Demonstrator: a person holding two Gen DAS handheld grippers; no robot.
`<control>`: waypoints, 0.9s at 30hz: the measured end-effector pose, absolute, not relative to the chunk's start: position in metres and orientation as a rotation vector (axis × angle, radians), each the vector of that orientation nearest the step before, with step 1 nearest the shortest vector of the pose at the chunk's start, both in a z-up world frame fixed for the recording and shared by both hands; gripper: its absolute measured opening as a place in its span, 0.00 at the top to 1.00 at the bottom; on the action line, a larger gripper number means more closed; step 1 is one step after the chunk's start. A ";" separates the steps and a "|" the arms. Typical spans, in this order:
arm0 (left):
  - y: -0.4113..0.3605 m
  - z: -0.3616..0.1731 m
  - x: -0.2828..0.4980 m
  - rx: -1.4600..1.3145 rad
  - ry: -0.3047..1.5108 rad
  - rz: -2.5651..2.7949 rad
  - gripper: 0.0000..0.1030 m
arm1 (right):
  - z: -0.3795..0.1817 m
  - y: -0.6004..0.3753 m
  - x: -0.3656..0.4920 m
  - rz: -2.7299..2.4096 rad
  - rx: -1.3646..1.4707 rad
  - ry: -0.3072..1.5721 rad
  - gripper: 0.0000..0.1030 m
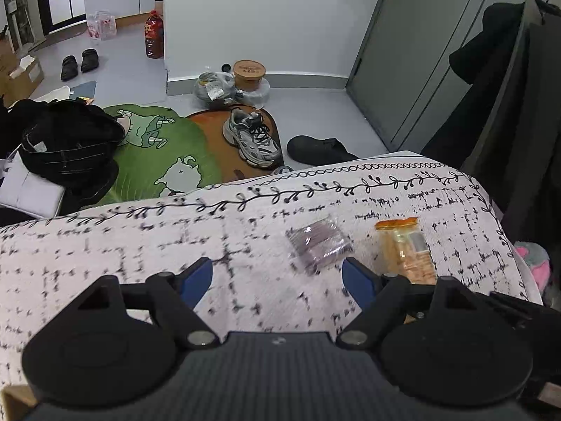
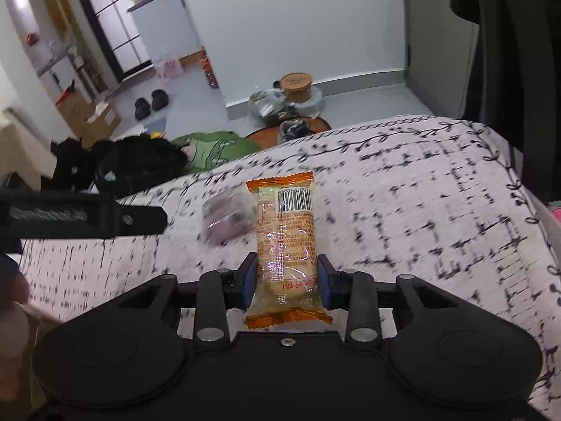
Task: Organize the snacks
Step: 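Grasp the orange biscuit packet with the right gripper while the left grasps the purple packet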
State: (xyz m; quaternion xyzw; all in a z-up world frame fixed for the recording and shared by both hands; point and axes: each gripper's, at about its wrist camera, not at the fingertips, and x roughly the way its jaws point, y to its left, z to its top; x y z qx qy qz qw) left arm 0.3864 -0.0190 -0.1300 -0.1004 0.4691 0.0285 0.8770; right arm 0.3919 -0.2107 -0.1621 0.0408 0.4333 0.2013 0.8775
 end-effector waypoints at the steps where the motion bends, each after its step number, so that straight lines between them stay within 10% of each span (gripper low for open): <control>1: -0.021 -0.131 0.391 -0.216 0.980 0.056 0.21 | -0.162 -0.214 0.395 0.421 0.093 0.901 0.67; 20: -0.050 -0.184 0.446 -0.224 1.093 0.071 0.23 | -0.185 -0.218 0.424 0.335 0.080 0.931 0.66; 27: -0.048 -0.182 0.446 -0.186 1.101 0.044 0.58 | -0.185 -0.208 0.427 0.320 0.050 0.930 0.67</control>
